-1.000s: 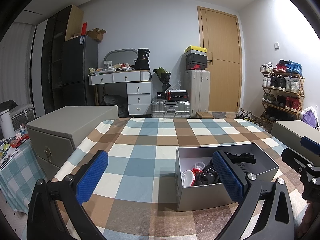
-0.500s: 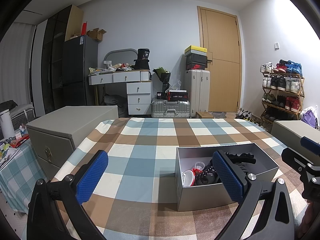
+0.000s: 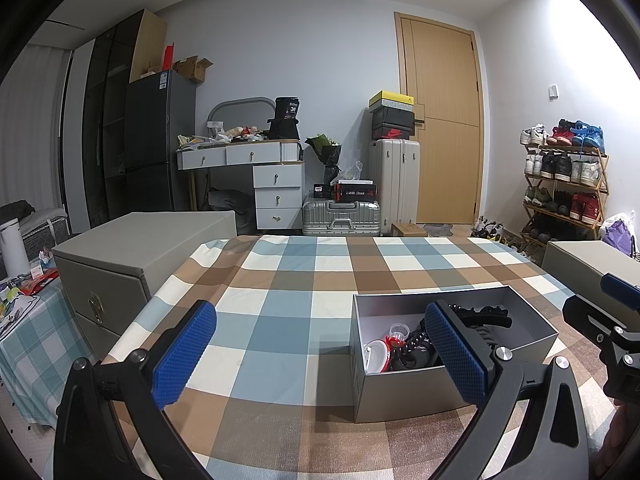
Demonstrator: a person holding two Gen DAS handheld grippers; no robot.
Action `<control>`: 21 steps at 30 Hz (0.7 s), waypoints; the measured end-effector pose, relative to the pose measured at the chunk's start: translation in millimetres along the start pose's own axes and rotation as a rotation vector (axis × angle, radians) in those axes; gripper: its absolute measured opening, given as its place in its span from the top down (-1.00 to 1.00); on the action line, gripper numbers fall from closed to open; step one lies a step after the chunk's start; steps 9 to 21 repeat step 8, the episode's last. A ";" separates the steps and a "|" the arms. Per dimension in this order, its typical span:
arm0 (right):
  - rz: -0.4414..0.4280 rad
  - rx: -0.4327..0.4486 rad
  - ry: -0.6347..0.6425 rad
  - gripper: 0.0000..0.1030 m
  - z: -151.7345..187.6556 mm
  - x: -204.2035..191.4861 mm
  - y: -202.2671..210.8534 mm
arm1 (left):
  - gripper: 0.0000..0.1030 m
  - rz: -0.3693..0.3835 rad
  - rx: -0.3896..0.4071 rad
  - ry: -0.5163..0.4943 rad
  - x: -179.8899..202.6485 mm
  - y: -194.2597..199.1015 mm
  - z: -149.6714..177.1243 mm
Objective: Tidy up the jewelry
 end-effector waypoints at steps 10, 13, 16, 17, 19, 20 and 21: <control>0.000 0.000 0.000 -1.00 -0.1 0.1 -0.1 | -0.98 0.000 0.000 0.000 0.4 -0.2 0.1; 0.000 0.000 0.000 -1.00 -0.1 0.1 -0.1 | -0.98 0.000 0.000 0.000 0.4 -0.2 0.1; 0.000 0.000 0.000 -1.00 -0.1 0.1 -0.1 | -0.98 0.000 0.000 0.000 0.4 -0.2 0.1; 0.000 0.000 0.000 -1.00 -0.1 0.1 -0.1 | -0.98 0.000 0.000 0.000 0.4 -0.2 0.1; 0.000 0.000 0.000 -1.00 -0.1 0.1 -0.1 | -0.98 0.000 0.000 0.000 0.4 -0.2 0.1; 0.000 0.000 0.000 -1.00 -0.1 0.1 -0.1 | -0.98 0.000 0.000 0.000 0.4 -0.2 0.1; 0.000 0.000 0.000 -1.00 -0.1 0.1 -0.1 | -0.98 0.000 0.000 0.000 0.4 -0.2 0.1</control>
Point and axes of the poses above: each gripper's, at about its wrist camera, not at the fingertips, and y roughly against the way its jaws point, x to its right, z to its underside, the point moved 5 cm from there along -y, roughly the way its jaws point, and after that the axes turned 4 degrees about -y, right-handed, at the moved point
